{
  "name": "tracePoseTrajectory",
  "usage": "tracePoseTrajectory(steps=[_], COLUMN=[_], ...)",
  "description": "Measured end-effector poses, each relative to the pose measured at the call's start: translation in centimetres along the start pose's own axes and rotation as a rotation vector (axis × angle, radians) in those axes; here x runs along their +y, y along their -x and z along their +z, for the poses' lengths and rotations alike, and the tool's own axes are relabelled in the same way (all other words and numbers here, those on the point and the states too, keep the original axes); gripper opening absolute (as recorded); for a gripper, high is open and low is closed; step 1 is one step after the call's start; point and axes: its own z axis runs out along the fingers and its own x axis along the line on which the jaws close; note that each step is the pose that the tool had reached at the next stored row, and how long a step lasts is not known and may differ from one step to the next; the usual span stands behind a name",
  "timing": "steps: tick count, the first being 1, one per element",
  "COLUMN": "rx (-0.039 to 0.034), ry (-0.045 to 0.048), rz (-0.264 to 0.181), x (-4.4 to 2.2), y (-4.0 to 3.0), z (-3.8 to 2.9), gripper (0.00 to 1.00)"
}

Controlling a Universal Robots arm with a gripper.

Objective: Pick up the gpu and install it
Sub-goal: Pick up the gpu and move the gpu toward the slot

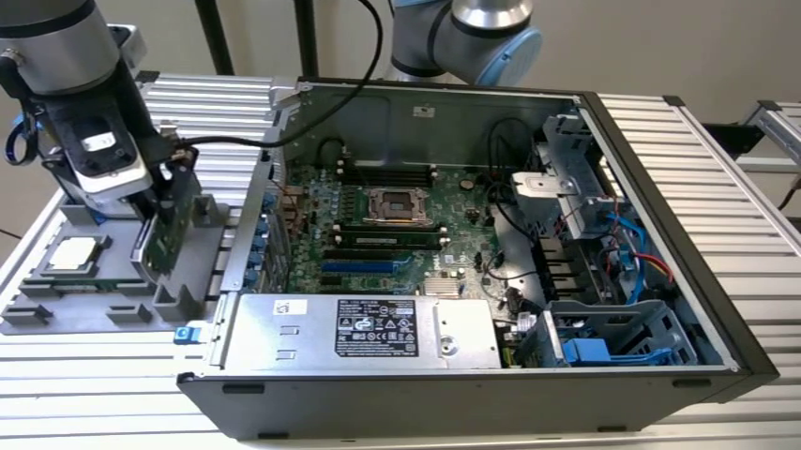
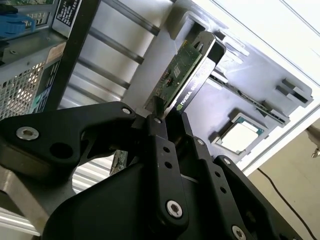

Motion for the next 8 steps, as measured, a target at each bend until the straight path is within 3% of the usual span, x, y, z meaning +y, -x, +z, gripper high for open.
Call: tracePoseTrajectory(steps=[8], rx=[-0.0001], ry=[0.0001], rz=[0.000], x=[0.03], y=[0.00], z=[-0.52], gripper=[0.00])
